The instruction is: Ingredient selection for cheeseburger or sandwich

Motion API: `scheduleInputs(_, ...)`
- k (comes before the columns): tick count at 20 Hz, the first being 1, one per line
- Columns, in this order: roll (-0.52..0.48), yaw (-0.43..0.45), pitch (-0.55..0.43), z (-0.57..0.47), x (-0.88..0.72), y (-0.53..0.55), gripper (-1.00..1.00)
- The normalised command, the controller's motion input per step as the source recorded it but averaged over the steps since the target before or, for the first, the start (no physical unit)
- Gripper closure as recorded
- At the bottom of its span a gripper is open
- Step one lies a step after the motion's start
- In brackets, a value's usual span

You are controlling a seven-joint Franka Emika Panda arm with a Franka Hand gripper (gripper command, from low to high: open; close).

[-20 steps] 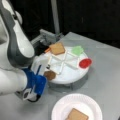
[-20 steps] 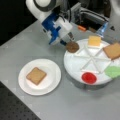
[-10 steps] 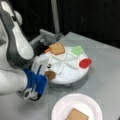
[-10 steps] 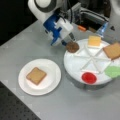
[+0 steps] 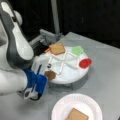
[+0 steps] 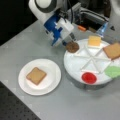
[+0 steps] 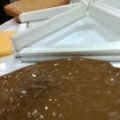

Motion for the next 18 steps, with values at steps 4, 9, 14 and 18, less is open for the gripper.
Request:
scheduleInputs(4, 0.252, -0.029, -0.066, -0.07, 0.07, -0.07, -1.00)
scheduleInputs(9, 0.251, -0.039, -0.069, -0.06, 0.07, -0.06, -1.00)
scheduleInputs(14, 0.227, -0.051, -0.071, -0.06, 0.08, -0.05, 1.00)
scheduleInputs(18, 0.191, -0.060, -0.081, -0.08, 0.09, -0.05, 1.00)
